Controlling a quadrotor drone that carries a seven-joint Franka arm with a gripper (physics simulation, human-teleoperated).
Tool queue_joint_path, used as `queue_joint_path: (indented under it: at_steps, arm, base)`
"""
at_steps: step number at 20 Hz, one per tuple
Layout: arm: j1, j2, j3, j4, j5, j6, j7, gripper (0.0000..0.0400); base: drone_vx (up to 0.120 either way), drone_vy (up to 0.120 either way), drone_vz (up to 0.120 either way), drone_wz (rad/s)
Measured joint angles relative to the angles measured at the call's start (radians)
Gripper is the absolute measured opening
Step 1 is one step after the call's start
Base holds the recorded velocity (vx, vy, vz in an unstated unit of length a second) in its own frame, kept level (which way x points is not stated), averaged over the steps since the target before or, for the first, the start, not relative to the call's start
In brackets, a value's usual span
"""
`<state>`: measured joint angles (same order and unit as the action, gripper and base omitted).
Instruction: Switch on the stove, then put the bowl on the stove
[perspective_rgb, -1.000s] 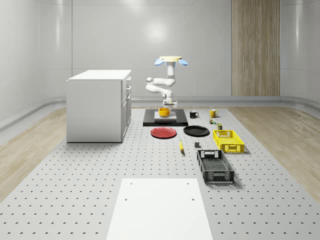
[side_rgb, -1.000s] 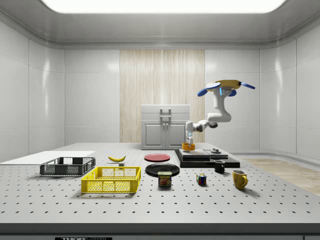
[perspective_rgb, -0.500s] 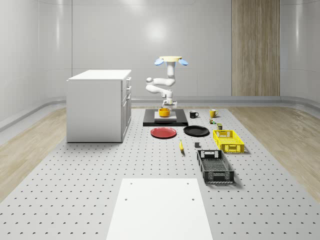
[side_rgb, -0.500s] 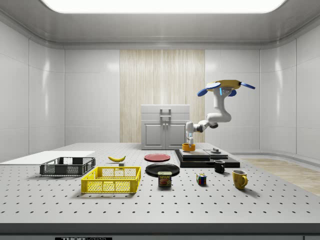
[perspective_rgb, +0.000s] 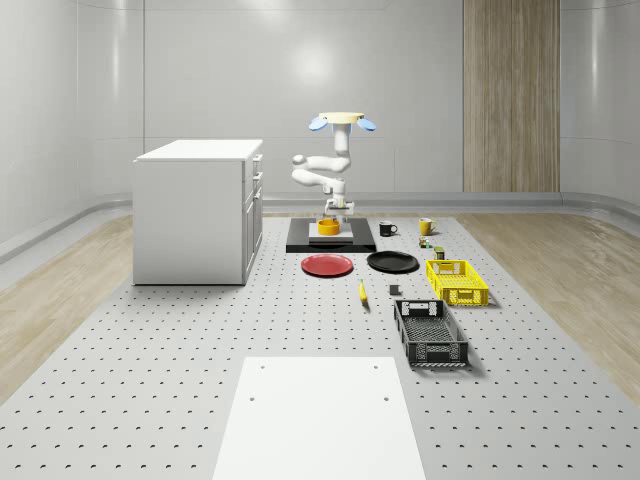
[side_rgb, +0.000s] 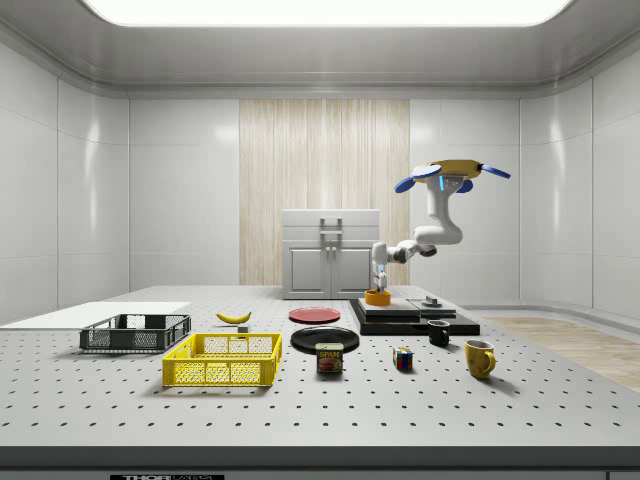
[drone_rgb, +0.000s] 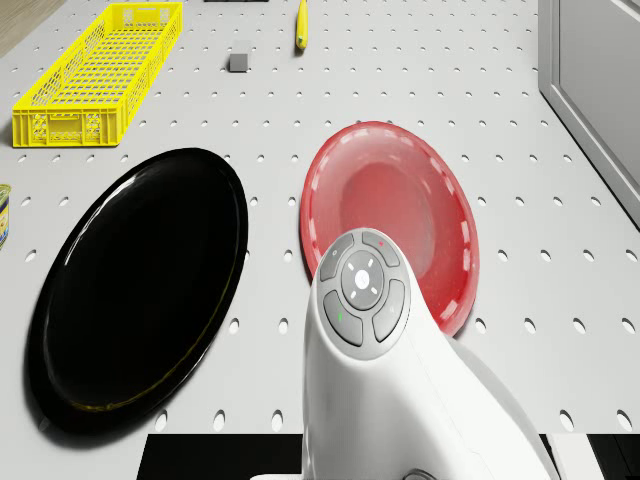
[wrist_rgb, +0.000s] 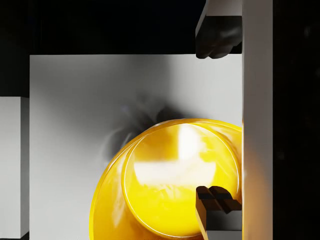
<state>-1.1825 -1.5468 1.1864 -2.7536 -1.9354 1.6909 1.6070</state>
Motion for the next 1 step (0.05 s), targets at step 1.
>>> queue_joint_path:
  at_steps: [1]
  arm:
    - [0.000, 0.000, 0.001, 0.000, 0.001, 0.000, 0.000, 0.0384]
  base:
    - [0.000, 0.000, 0.000, 0.000]
